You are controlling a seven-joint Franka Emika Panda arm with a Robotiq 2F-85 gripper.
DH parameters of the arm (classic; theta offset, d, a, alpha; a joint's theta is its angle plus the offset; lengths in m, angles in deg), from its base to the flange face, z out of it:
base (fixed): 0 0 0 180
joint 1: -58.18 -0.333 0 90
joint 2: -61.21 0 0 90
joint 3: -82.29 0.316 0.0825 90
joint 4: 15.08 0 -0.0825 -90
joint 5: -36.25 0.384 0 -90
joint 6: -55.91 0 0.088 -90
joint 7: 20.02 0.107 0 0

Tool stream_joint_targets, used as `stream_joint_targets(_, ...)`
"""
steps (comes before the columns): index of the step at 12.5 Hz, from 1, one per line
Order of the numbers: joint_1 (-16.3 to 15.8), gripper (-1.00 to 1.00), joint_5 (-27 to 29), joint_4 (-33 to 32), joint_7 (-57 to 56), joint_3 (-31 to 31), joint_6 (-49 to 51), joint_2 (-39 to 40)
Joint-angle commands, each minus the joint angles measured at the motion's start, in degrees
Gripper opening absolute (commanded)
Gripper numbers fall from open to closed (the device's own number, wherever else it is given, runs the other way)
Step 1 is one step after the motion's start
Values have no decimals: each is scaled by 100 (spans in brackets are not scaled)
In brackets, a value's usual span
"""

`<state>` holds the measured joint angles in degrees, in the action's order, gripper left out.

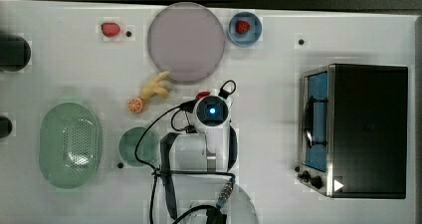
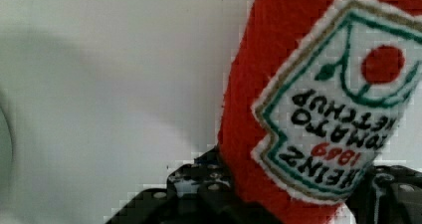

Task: Pick Ketchup from the table and place it in strainer.

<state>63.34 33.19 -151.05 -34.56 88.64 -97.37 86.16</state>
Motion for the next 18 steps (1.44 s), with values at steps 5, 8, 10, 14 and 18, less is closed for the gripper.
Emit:
stream_joint_targets(5, -34, 22, 28, 323, 146, 25, 1270, -1602)
stream_joint_targets(8, -52, 22, 34, 646, 196, 209, 2705, -2476)
stream_joint_targets(10, -88, 22, 73, 853, 635, 447, 3432, -2884)
stream_joint_targets(14, -201, 22, 564, 1158, 1880, 1226, 3934, -3126)
stream_joint_targets(18, -283, 22, 778, 1267, 3699, 2229, 3762, -2856)
